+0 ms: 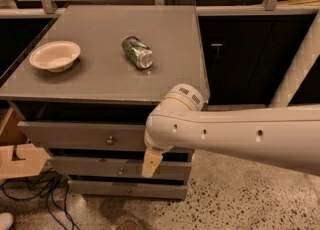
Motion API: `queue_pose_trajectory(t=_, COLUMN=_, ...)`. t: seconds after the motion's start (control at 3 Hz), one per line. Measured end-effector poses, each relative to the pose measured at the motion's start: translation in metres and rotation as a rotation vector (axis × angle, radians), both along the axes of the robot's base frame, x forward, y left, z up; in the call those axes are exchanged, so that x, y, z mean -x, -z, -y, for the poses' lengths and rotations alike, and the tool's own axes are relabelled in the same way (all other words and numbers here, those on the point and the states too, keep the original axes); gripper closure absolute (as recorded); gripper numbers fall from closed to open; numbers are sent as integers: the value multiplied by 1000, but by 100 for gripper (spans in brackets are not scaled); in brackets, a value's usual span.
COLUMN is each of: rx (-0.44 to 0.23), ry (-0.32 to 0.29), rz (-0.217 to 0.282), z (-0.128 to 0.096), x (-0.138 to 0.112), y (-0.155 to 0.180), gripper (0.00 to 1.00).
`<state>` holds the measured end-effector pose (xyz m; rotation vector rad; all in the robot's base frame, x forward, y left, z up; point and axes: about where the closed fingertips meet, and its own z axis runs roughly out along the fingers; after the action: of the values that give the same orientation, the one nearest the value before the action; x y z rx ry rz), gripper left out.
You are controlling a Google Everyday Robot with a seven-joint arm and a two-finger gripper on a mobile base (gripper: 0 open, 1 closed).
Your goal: Open top drawer
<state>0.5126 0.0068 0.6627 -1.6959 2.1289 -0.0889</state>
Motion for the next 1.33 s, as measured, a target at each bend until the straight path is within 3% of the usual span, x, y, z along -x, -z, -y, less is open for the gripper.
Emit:
queue_pose_trajectory(t=0.67, rx=8, ry=-22, rz=-31, z=-6, x=-3, y=19, gripper=0)
queue_pose_trajectory(t=1.33, rx=71, ry=54, rz=-107, z=18, x=27, y=-6, gripper=0)
